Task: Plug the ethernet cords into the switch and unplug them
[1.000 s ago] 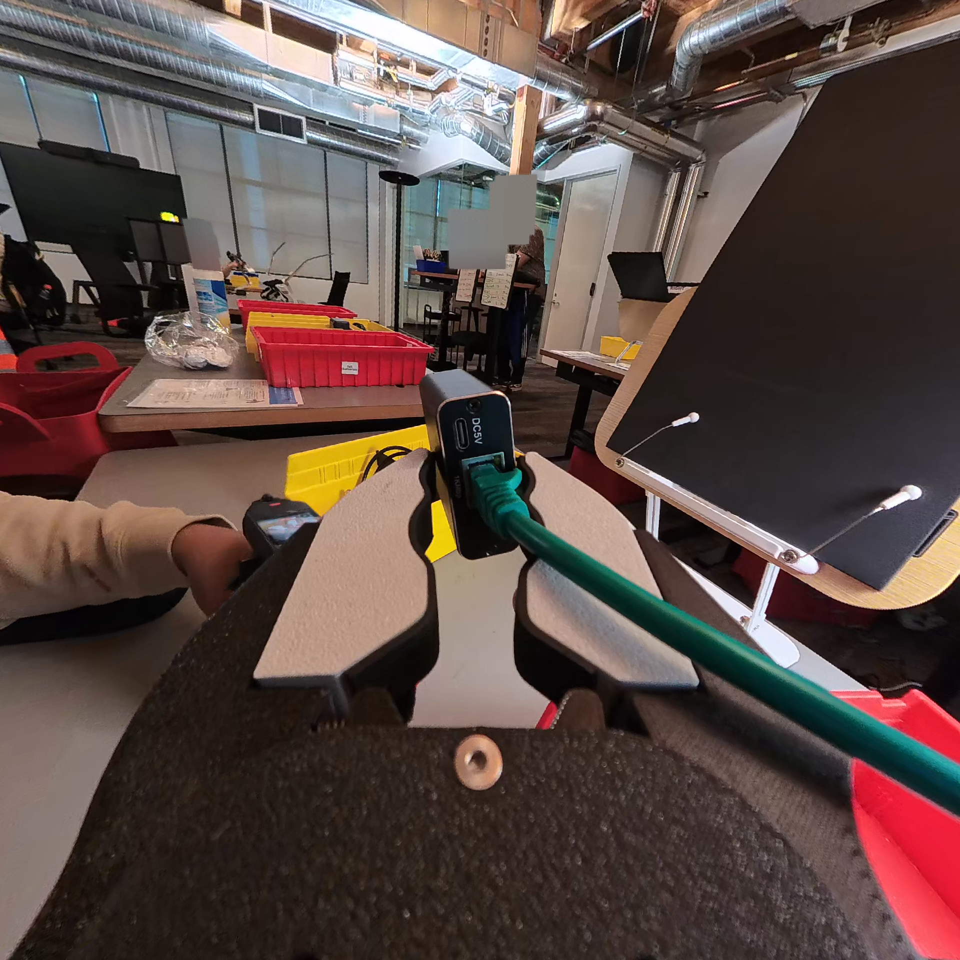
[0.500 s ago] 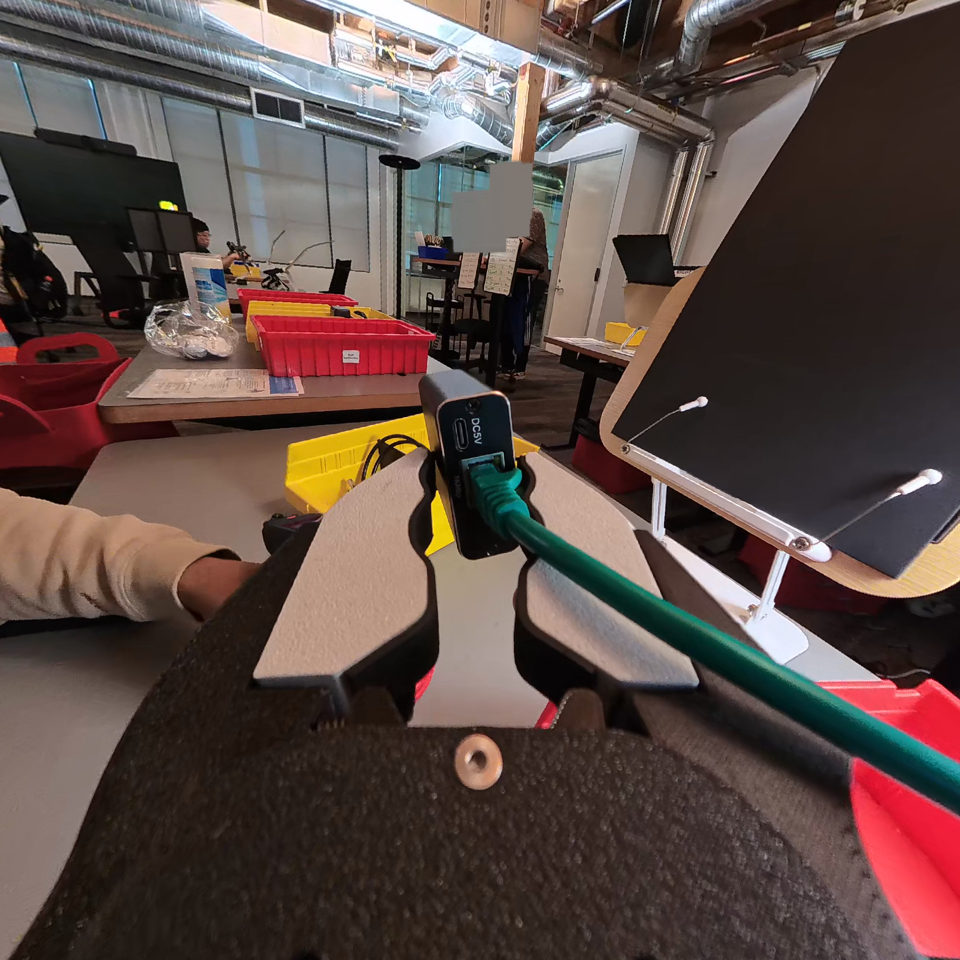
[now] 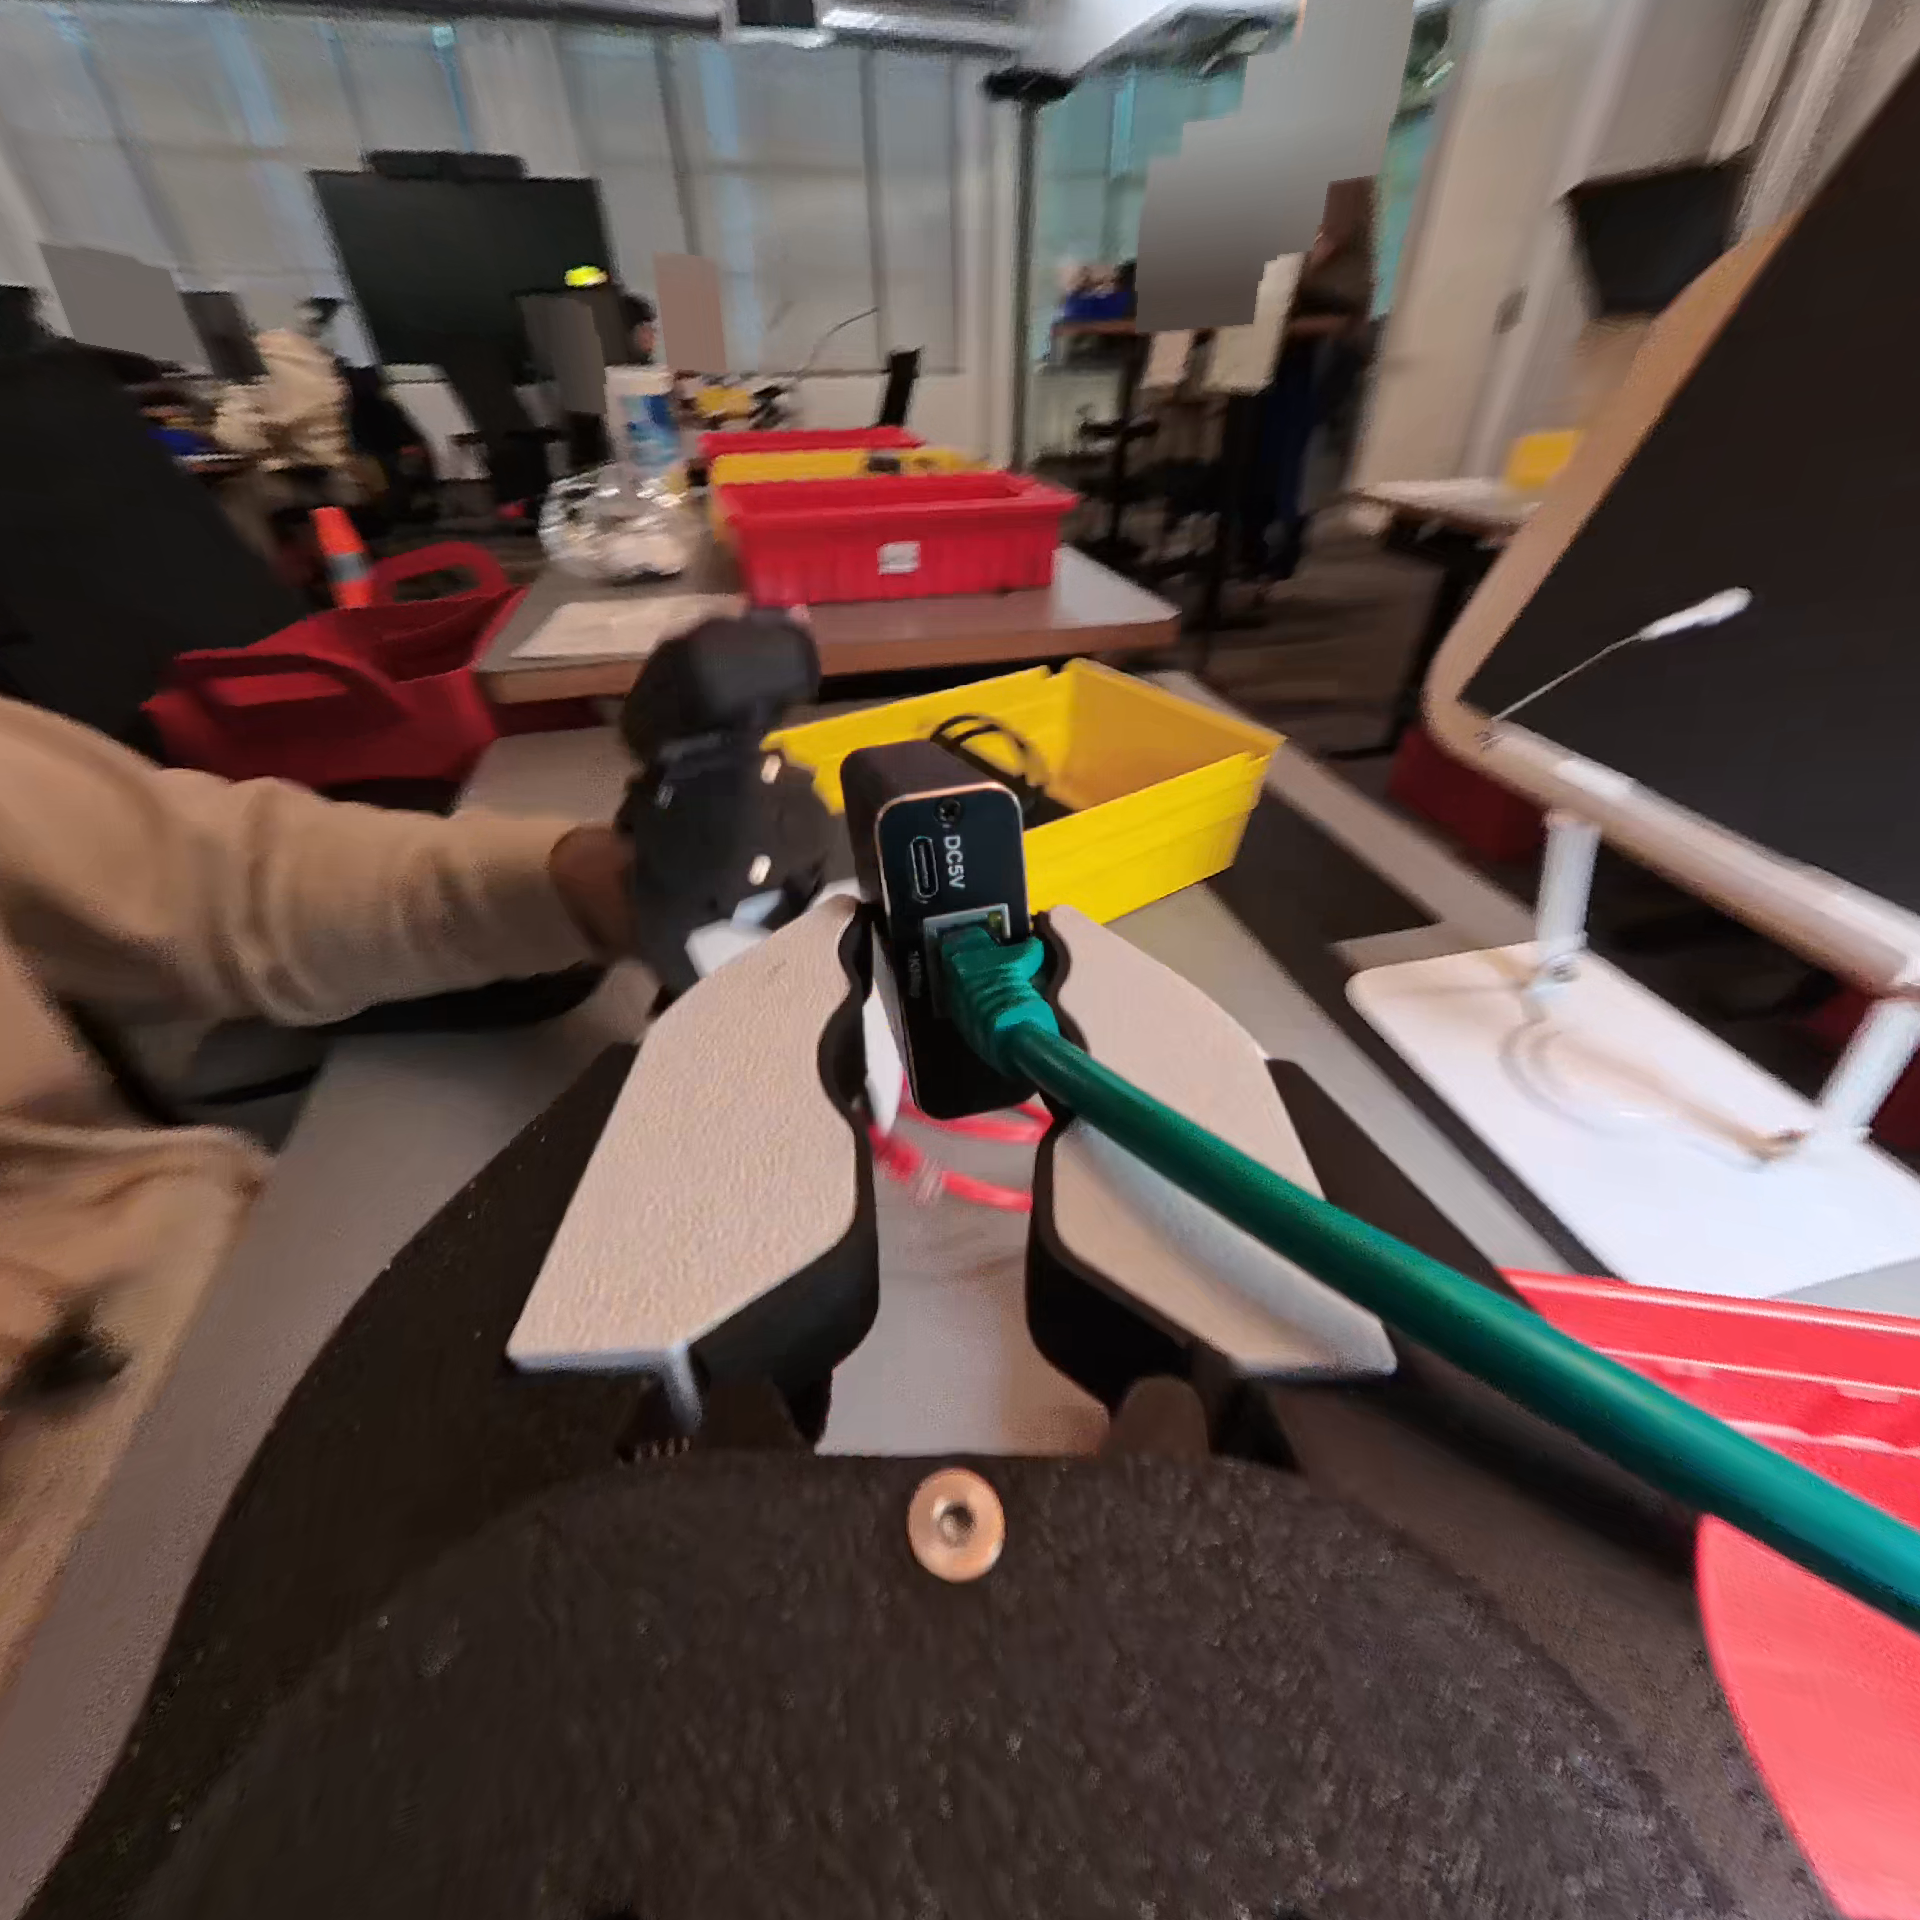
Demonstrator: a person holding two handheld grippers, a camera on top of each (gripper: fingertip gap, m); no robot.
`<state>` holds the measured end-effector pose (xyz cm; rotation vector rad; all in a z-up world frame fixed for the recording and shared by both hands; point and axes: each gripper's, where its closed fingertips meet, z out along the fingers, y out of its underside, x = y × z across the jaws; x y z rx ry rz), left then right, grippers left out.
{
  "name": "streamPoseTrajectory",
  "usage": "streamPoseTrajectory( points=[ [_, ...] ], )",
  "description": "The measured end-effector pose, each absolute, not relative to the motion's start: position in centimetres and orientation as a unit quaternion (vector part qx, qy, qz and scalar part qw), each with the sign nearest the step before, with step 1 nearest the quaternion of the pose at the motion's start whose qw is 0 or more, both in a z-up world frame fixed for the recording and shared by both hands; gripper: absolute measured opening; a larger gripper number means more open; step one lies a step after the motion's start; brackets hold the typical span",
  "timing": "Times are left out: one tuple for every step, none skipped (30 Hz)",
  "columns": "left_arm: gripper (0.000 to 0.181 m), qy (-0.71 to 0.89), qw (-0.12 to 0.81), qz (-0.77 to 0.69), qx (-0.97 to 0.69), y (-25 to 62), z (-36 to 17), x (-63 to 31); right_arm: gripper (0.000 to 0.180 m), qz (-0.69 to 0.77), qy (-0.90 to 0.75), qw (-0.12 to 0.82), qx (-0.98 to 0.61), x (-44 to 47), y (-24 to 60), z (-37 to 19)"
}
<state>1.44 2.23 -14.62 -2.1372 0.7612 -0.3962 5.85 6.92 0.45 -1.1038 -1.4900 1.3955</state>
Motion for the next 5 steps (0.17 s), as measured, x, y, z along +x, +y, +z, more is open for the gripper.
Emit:
streamPoseTrajectory(
  points=[
    [0.007,0.307,0.42,-0.15,-0.841,2.0,-13.4,1.1,0.028,0.563,-0.596,0.373,-0.434,6.1,6.6,-0.1],
    [0.007,0.313,0.431,-0.145,-0.834,1.7,-12.2,0.9,0.028,0.576,-0.599,0.349,-0.432,6.3,6.4,-0.5],
    [0.006,0.317,0.44,-0.142,-0.828,1.3,-11.2,0.7,0.028,0.591,-0.599,0.325,-0.432,6.4,6.1,-0.8],
    [0.007,0.323,0.448,-0.139,-0.822,1.0,-10.3,0.7,0.028,0.605,-0.594,0.304,-0.434,6.4,6.0,-1.1],
    [0.007,0.33,0.453,-0.133,-0.818,0.6,-9.6,0.7,0.028,0.618,-0.587,0.286,-0.437,6.3,5.9,-1.3]
  ],
)
